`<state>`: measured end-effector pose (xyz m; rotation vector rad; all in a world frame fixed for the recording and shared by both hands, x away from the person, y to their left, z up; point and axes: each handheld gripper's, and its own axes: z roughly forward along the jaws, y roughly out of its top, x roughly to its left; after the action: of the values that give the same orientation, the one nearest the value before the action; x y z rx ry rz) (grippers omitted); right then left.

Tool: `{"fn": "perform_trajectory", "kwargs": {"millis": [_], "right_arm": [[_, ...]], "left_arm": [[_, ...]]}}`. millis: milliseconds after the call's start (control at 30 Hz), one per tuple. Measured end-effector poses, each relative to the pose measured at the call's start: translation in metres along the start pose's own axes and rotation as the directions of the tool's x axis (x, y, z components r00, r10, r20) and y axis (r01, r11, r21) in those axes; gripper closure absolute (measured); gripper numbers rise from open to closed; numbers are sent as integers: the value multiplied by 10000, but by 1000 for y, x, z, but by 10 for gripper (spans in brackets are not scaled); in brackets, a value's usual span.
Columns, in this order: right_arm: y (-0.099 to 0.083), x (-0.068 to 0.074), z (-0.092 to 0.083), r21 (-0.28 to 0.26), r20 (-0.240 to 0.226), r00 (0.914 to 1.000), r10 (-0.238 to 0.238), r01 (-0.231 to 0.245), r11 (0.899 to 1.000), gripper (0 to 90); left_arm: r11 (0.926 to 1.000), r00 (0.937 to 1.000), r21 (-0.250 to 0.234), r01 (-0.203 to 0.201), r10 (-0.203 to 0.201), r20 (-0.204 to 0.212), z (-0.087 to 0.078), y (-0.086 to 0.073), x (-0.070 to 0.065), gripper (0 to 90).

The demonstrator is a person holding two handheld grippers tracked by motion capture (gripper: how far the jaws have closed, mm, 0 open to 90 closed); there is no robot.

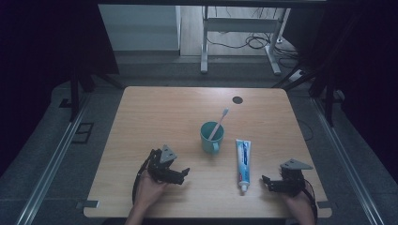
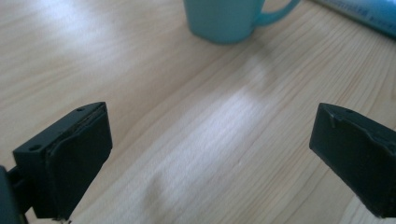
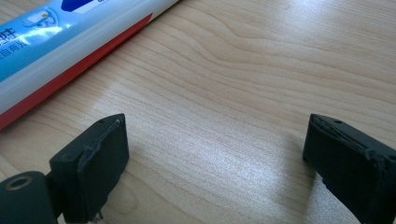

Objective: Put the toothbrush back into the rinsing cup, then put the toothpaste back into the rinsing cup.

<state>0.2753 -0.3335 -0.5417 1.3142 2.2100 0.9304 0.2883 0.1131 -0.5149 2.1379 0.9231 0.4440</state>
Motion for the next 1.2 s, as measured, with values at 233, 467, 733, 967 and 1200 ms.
{"fn": "perform_trajectory", "kwargs": {"millis": [233, 467, 733, 967, 1200], "right_arm": [[0, 0, 0, -2, 3, 10000, 8, -8, 10000, 66], [0, 0, 0, 6, -4, 10000, 35, -35, 10000, 66], [0, 0, 0, 8, -57, 10000, 43, -43, 10000, 67], [1, 3, 0, 222, -414, 9991, 2, 7, 9998, 3], [3, 0, -6, 238, -593, 9975, 378, -364, 9991, 147]], "left_arm": [[9990, 9998, 403, 190, -188, -52, 8, -21, 1, 0], [9942, 9996, 1057, 192, -170, -223, 11, -29, 1, 0], [9901, 9983, 1276, 581, -585, -8, 11, -30, 3, 0], [9897, 9985, 1323, 543, -546, -13, 11, -30, 4, 0], [9899, 9985, 1304, 550, -553, -8, 11, -30, 4, 0]]}}
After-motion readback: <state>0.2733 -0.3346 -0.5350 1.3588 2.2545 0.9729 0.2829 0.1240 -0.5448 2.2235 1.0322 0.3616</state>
